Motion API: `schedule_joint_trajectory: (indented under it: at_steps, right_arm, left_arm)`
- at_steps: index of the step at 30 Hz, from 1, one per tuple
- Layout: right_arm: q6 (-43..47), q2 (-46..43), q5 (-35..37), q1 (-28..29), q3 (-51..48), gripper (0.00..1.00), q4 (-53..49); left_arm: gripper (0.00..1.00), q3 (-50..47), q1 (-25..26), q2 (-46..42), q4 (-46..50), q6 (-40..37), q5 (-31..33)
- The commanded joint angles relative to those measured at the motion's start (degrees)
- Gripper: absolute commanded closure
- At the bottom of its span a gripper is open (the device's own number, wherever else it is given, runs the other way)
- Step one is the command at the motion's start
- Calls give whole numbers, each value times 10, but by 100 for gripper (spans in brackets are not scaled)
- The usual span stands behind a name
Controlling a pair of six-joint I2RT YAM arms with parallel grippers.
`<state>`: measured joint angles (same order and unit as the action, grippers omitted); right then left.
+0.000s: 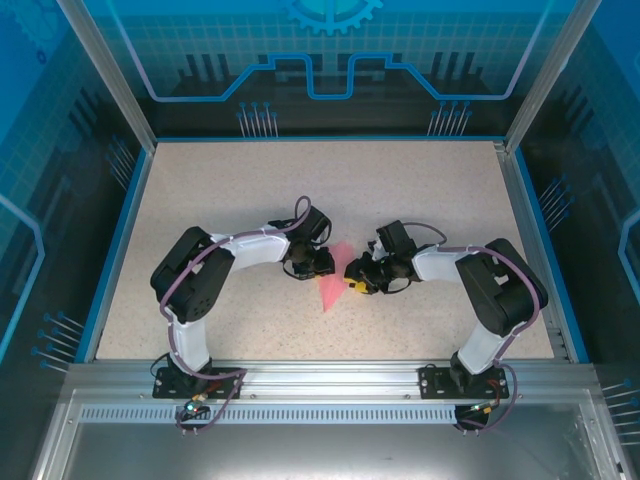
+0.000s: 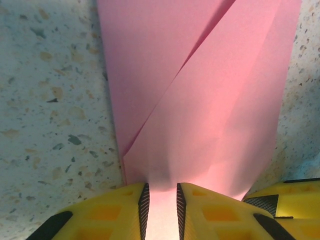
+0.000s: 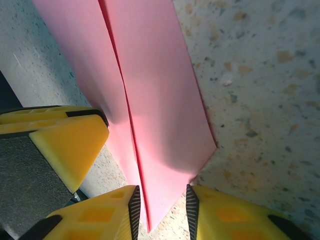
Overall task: Fold a paper plane with a square sheet of paper (pick it up from the middle)
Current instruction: Fourth fold the wing at the center of the table, then turn over the paper at the center of the table.
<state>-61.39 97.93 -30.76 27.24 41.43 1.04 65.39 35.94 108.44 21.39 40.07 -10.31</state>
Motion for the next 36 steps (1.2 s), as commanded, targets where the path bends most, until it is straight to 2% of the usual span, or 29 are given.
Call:
schedule_joint_trajectory:
  at_steps: [1, 11, 17, 20, 23, 36]
  right_arm:
    - [-11, 43, 9, 19, -5, 68, 12]
    - [-5, 40, 11, 22, 21, 67, 46]
    - [40, 10, 39, 21, 42, 67, -8]
    - [84, -9, 102, 21, 65, 66, -100]
    - [107, -25, 138, 17, 69, 65, -136]
    - [125, 13, 127, 14, 81, 64, -111]
  left_arm:
    - [75, 7, 3, 19, 25, -11, -2]
    - [75, -1, 6, 11, 17, -3, -1]
    - [76, -7, 6, 3, 18, 1, 8]
    - [76, -8, 6, 1, 18, 3, 10]
    - [76, -10, 5, 0, 13, 4, 8]
    - [76, -11, 6, -2, 11, 7, 6]
